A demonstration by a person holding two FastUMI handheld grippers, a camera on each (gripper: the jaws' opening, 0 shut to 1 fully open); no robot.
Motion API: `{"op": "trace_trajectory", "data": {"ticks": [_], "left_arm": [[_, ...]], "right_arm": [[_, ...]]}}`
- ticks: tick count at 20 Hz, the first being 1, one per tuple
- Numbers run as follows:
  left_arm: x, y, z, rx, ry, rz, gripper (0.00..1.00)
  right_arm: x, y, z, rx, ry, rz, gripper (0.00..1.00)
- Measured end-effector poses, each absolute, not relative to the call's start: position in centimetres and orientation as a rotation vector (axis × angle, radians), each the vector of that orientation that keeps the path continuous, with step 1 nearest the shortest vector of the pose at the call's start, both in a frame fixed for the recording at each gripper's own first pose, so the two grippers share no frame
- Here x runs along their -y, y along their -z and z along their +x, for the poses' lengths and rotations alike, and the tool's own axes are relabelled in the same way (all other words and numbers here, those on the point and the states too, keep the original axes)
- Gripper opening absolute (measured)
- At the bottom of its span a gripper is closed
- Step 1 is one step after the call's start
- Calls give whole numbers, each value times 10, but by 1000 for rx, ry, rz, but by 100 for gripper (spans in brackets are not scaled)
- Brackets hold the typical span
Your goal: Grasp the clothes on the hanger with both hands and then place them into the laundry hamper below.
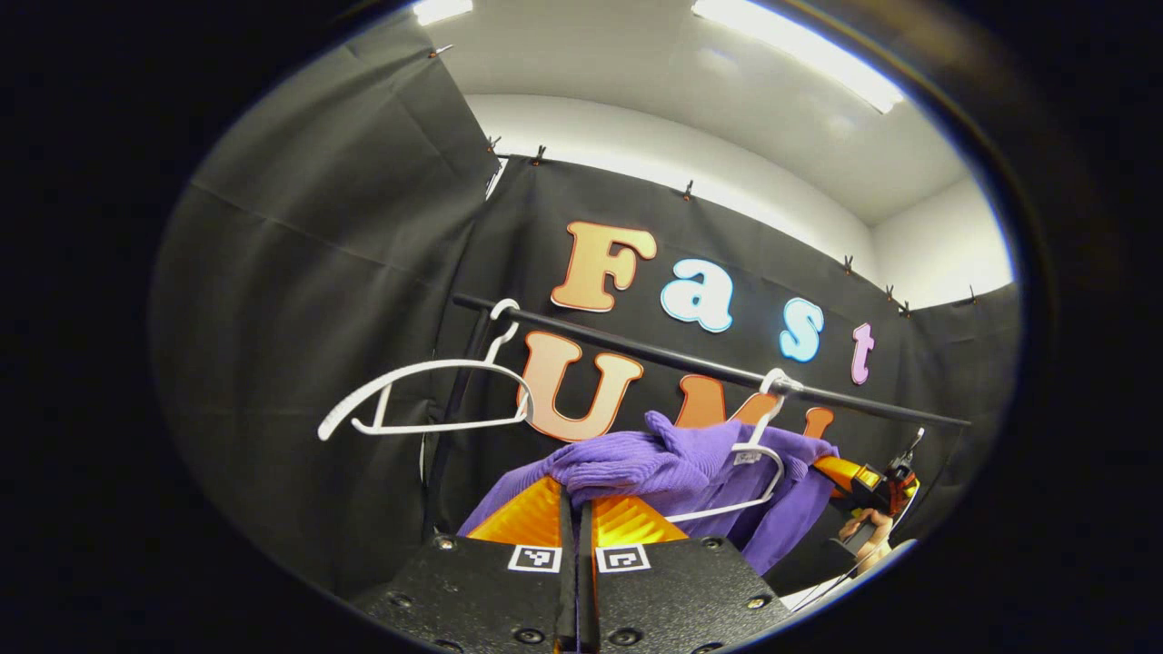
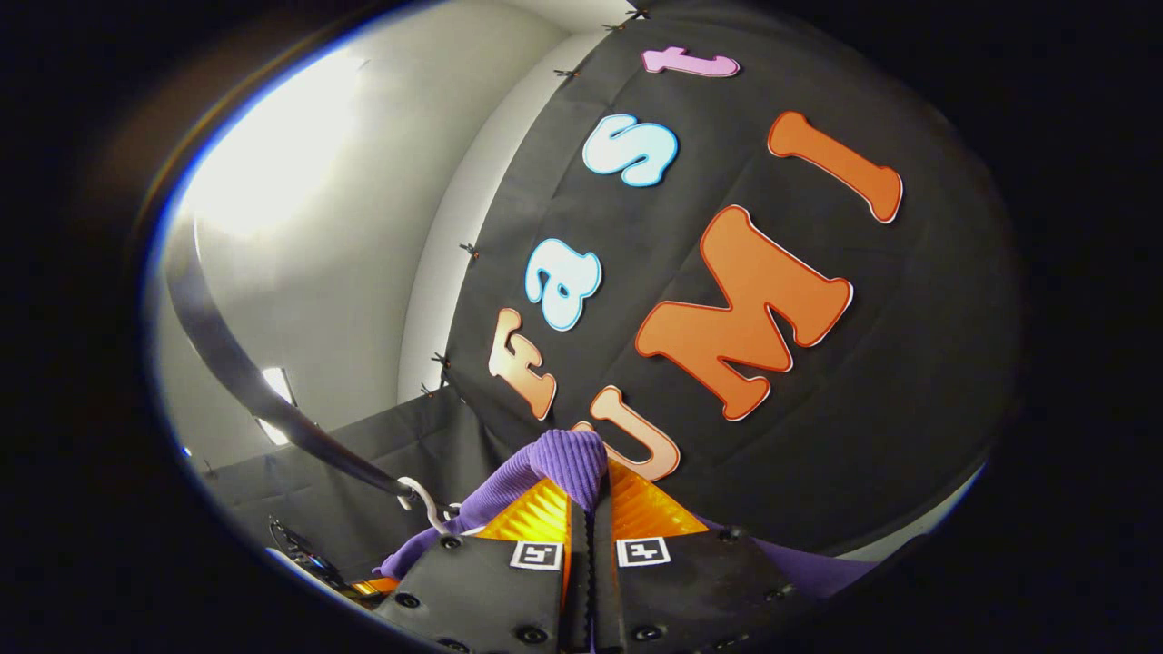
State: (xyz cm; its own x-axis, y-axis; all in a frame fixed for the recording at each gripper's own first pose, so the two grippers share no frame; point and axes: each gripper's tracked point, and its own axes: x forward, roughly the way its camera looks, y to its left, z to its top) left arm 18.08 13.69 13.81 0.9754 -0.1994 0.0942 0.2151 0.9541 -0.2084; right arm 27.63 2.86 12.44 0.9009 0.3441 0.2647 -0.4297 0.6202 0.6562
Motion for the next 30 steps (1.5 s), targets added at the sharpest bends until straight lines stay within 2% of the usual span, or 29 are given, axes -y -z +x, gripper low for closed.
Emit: {"op": "trace_trajectory", "data": {"ticks": [4, 11, 17, 30], "left_arm": [[-152, -149, 193, 80, 194, -193, 1], [-154, -147, 229, 50, 238, -208, 1], [-156, -115, 259, -19, 249, -206, 1], [-159, -59, 265, -106, 259, -275, 1]], "right_arm": [[-29, -132, 287, 122, -439, 764, 8], [-19, -132, 313, 95, -397, 743, 9], [-6, -102, 337, 48, -323, 750, 9], [6, -28, 340, -58, -233, 757, 9]]}}
